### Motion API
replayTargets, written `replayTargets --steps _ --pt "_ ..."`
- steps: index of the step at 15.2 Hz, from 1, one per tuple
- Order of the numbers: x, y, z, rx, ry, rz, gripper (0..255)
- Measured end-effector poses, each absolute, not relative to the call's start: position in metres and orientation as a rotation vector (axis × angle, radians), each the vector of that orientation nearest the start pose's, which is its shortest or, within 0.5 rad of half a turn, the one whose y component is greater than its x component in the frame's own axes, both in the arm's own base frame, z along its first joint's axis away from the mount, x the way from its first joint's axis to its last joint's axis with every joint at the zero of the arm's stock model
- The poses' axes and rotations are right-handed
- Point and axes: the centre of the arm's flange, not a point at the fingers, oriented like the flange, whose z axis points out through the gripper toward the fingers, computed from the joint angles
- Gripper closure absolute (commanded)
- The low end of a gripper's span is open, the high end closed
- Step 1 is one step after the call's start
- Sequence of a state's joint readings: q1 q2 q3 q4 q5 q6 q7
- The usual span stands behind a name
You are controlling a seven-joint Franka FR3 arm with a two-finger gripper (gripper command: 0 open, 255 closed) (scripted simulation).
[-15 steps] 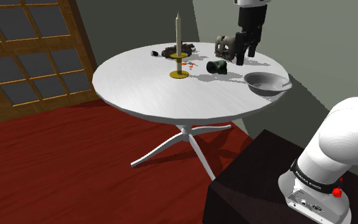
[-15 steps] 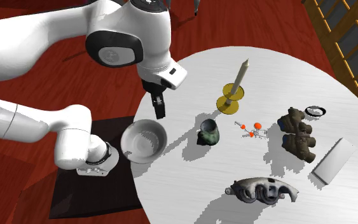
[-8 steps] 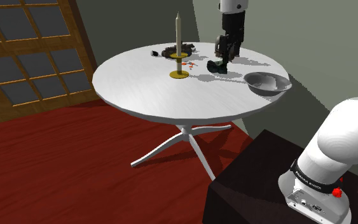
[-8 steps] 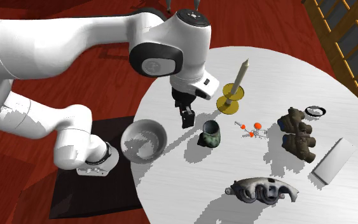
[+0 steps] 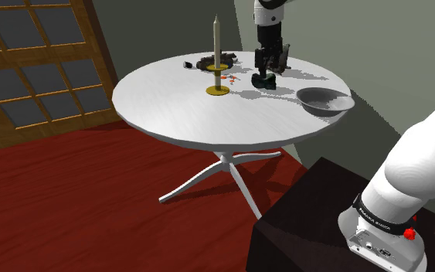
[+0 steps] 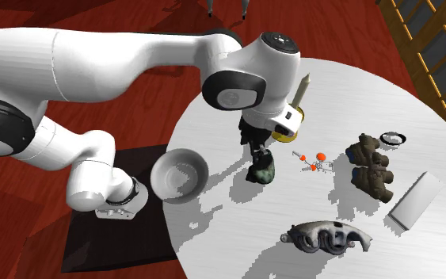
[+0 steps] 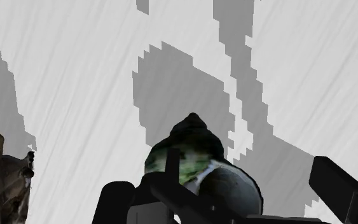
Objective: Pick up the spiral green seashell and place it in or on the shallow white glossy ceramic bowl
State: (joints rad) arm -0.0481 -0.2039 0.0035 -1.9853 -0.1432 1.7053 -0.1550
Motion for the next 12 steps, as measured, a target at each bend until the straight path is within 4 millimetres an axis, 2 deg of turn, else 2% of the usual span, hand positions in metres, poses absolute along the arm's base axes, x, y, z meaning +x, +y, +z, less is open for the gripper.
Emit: replayTargets --steps 5,11,12 --pt "0.489 -0.039 0.523 -3.266 -0.221 0.144 0" --pt "0.487 -0.041 0.523 -3.269 -0.218 0.13 0" --pt "0.487 -0.041 0.523 -3.269 -0.218 0.13 255"
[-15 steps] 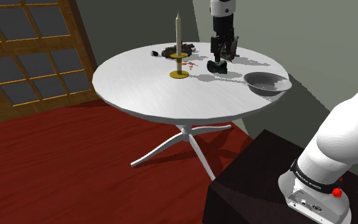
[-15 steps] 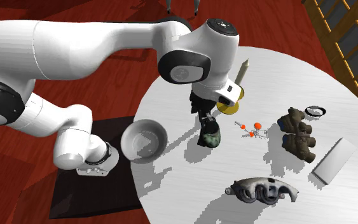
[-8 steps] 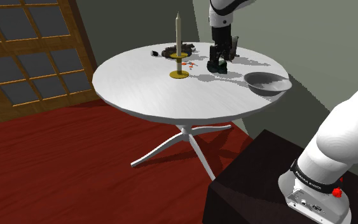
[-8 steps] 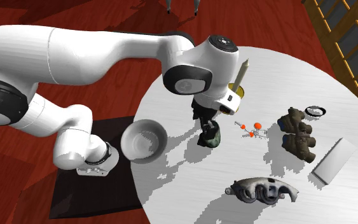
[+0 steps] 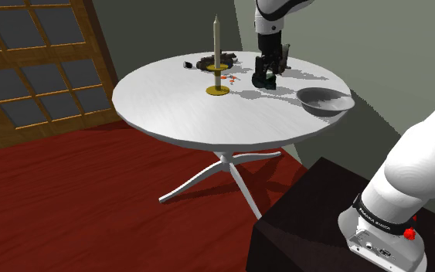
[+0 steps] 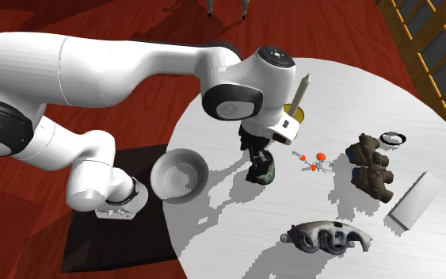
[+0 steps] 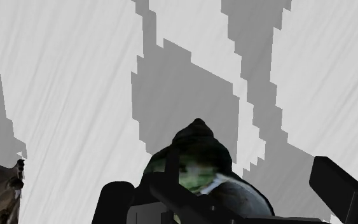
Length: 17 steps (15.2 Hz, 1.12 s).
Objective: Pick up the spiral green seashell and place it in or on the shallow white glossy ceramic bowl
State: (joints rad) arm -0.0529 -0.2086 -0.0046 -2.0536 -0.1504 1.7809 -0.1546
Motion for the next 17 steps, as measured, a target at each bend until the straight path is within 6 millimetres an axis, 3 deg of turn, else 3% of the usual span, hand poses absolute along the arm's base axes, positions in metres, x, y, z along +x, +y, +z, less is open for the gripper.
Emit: replayTargets --steps 8,15,16,17 --pt "0.482 -0.049 0.533 -3.365 -0.26 0.12 255" --pt "0.488 -0.041 0.543 -3.272 -0.223 0.137 255" --pt "0.488 -0.041 0.543 -3.272 -0.223 0.137 0" --pt "0.488 -0.041 0.543 -3.272 -0.223 0.137 0"
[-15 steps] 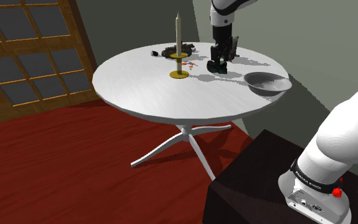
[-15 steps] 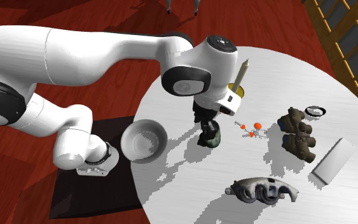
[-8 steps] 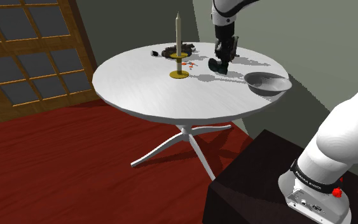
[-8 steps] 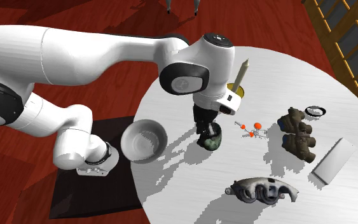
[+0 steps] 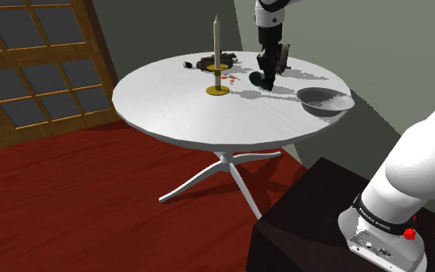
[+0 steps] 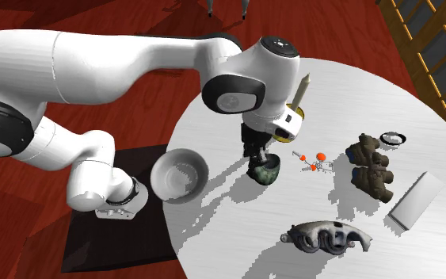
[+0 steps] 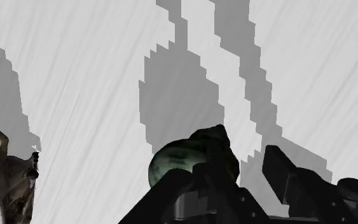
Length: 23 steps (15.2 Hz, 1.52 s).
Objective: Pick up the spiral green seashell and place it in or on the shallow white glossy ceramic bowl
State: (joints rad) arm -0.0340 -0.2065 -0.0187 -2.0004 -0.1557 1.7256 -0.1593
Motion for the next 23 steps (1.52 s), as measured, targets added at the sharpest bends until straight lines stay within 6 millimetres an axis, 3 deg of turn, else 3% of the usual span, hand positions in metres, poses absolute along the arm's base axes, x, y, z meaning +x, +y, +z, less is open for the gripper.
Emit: replayTargets --steps 4,5,12,18,19,23 --pt "0.495 0.014 0.517 -3.586 -0.545 -0.08 0" --pt "0.496 0.018 0.512 -3.636 -0.615 -0.132 0" --pt "0.503 0.011 0.482 -3.681 -0.695 -0.192 0" --pt "0.504 0.007 0.478 -3.682 -0.695 -0.192 0" --pt "0.504 0.007 0.478 -3.682 -0.695 -0.192 255" --pt "0.504 0.006 0.48 -3.685 -0.691 -0.205 255"
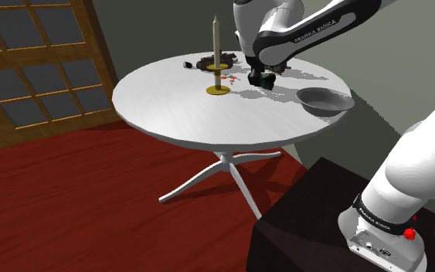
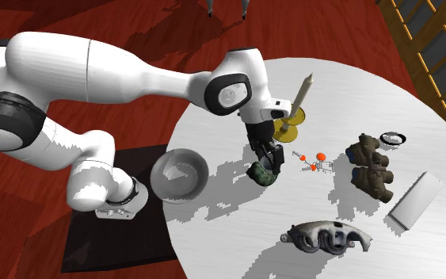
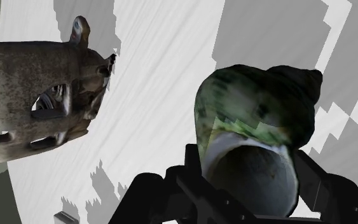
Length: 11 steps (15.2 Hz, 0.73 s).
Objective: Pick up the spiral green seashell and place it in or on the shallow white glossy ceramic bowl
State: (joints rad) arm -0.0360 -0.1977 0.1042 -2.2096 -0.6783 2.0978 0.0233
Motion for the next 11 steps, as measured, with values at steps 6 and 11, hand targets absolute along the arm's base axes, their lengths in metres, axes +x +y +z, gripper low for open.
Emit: replayTargets --steps 6,11 --pt "0.504 0.006 0.481 2.482 0.466 0.136 255" --pt "0.504 0.006 0.498 2.485 0.469 0.128 255"
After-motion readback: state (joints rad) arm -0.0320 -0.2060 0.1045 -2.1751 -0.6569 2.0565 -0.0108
